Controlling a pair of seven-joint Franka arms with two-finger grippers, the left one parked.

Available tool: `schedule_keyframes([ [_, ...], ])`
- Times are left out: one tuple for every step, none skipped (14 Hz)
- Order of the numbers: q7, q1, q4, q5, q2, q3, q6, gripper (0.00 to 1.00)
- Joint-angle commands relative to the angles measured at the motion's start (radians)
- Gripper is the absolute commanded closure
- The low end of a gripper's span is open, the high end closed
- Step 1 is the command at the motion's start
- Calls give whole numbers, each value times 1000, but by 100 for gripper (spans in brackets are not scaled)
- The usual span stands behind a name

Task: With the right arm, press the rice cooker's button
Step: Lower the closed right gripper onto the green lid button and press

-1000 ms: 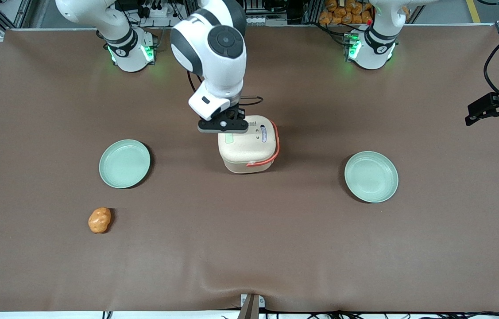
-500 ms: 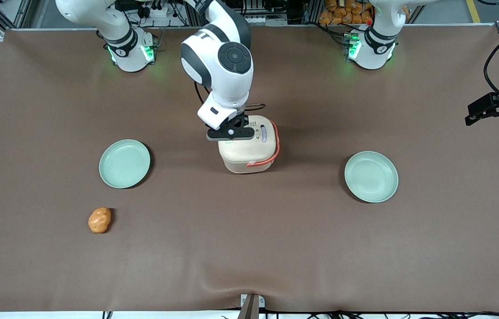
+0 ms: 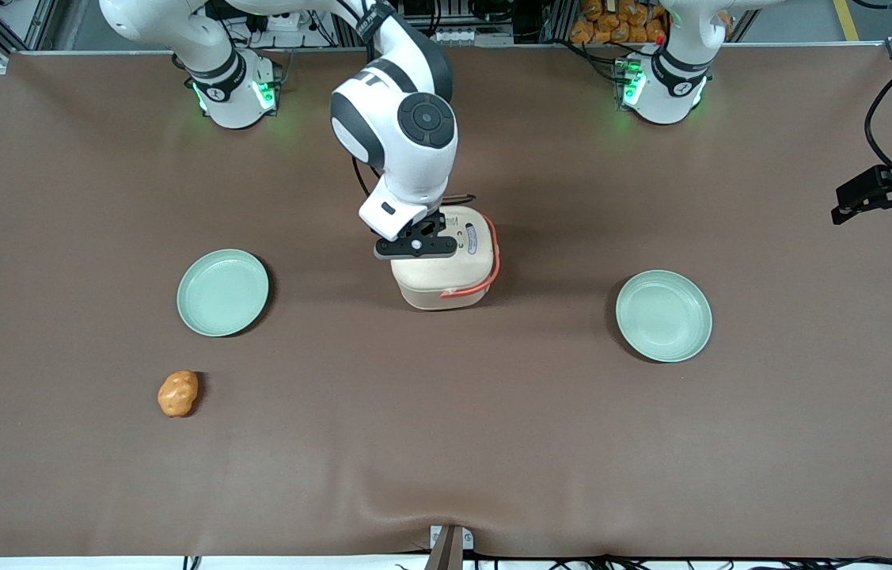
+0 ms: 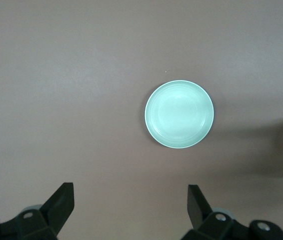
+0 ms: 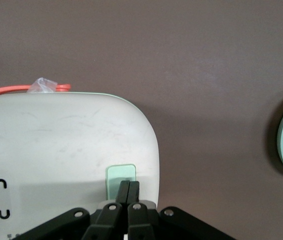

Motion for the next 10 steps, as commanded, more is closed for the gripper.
schedule_keyframes([
  [1,8,6,-5,19,0,12,100],
  [1,8,6,-5,25,0,17,100],
  [2,11,6,-5,34,0,25,100],
  [10,17,6,-5,46,0,29,100],
  [27,23,6,-8,58,-2,38,100],
  [39,31,6,-14,71,-2,49,100],
  [39,31,6,-15,75,-2,54,100],
  [39,31,9,-14,74,-2,45,100],
  [39,28,12,-14,65,-2,37,100],
  [32,23,14,-14,45,-2,25,100],
])
